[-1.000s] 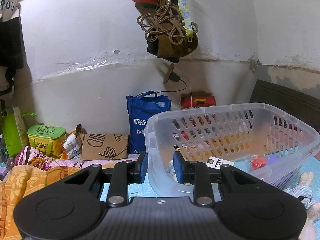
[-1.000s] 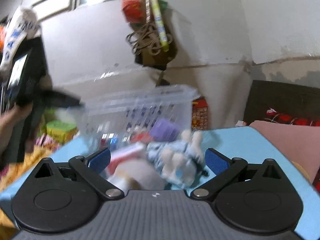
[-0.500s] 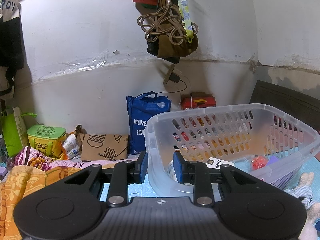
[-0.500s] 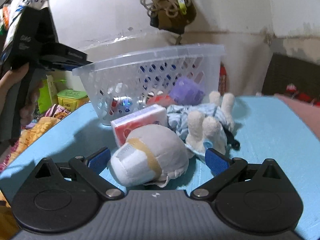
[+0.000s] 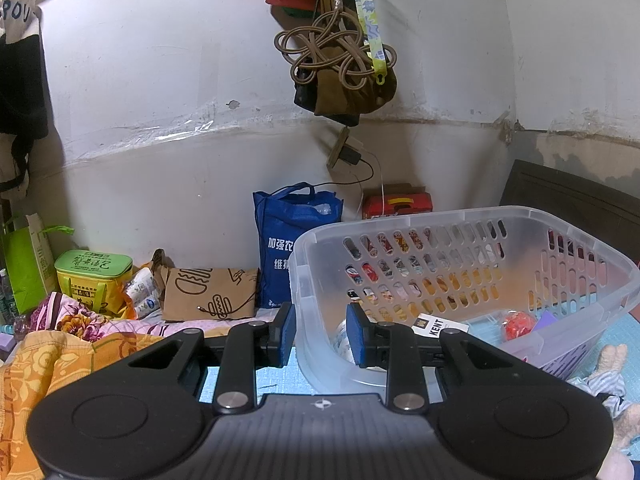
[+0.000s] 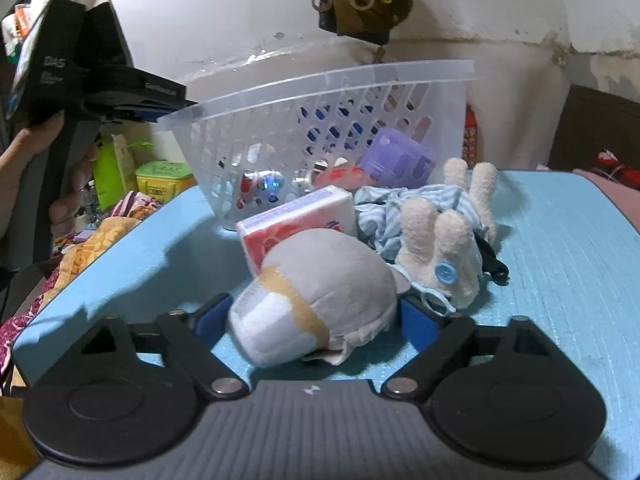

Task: Organize objects
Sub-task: 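Grasp the round white plush toy with the right gripper, then lift the white plush into the basket and open the right gripper, then grasp the plush bunny in blue clothes with the right gripper, then carry the bunny into the basket and open the right gripper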

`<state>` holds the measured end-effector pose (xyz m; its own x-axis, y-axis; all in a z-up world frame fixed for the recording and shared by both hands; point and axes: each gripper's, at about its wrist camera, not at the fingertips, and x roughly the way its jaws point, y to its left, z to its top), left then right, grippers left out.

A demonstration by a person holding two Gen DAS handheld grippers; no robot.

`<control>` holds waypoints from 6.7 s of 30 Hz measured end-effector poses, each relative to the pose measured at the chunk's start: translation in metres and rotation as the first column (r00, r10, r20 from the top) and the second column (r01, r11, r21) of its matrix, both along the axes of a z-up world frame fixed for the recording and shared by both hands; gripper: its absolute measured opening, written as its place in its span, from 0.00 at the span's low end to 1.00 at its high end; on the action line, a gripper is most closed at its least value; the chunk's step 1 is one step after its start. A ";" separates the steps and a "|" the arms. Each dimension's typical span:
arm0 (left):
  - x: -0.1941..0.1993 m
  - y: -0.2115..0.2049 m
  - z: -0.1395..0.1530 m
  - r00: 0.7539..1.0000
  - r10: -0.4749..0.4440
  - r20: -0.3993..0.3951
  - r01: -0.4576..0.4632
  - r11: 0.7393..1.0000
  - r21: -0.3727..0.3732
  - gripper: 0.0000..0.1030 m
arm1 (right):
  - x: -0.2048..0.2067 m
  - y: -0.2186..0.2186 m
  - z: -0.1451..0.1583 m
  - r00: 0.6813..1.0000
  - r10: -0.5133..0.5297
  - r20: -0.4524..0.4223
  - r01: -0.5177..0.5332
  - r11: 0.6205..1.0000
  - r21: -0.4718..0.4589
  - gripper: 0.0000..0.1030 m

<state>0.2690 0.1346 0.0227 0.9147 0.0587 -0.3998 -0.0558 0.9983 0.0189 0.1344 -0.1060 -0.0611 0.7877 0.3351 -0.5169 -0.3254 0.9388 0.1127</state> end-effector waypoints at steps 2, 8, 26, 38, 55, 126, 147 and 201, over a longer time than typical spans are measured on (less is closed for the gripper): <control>0.000 0.000 0.000 1.000 0.000 0.000 0.000 1.000 0.000 0.31 | -0.006 0.000 0.000 0.998 -0.037 0.051 0.037 0.999 0.000 0.80; 0.000 0.000 0.000 1.000 -0.001 0.002 0.001 1.000 0.000 0.31 | -0.022 -0.010 0.001 0.984 -0.063 0.169 0.053 0.997 0.061 0.80; 0.000 0.000 0.000 1.000 -0.001 0.014 0.001 1.000 -0.005 0.32 | -0.044 -0.028 -0.005 0.944 -0.047 0.326 -0.015 0.983 0.185 0.80; 0.000 0.001 -0.001 1.000 0.008 0.022 -0.007 1.000 -0.012 0.31 | -0.058 -0.035 -0.006 0.906 -0.049 0.419 -0.043 0.977 0.207 0.80; 0.000 0.001 -0.001 1.000 0.005 0.017 -0.004 1.000 -0.012 0.32 | -0.009 -0.040 0.127 0.853 -0.041 0.521 -0.009 0.996 0.092 0.80; 0.005 0.010 -0.004 1.000 -0.015 -0.003 0.015 0.997 -0.073 0.37 | 0.058 -0.085 0.001 0.992 -0.124 0.017 0.120 0.979 0.162 0.69; -0.007 -0.002 0.001 0.998 0.036 0.044 -0.038 0.999 0.038 0.16 | 0.057 -0.094 -0.003 0.990 -0.136 0.039 0.125 0.970 0.207 0.69; -0.005 0.003 0.001 1.000 0.013 0.017 -0.013 1.000 0.022 0.20 | 0.045 -0.051 0.015 0.996 -0.089 0.018 0.087 0.991 0.107 1.00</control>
<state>0.2638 0.1371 0.0239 0.9204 0.0793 -0.3829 -0.0693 0.9968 0.0399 0.1789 -0.1574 -0.0458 0.8275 0.3158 -0.4643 -0.2456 0.9471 0.2063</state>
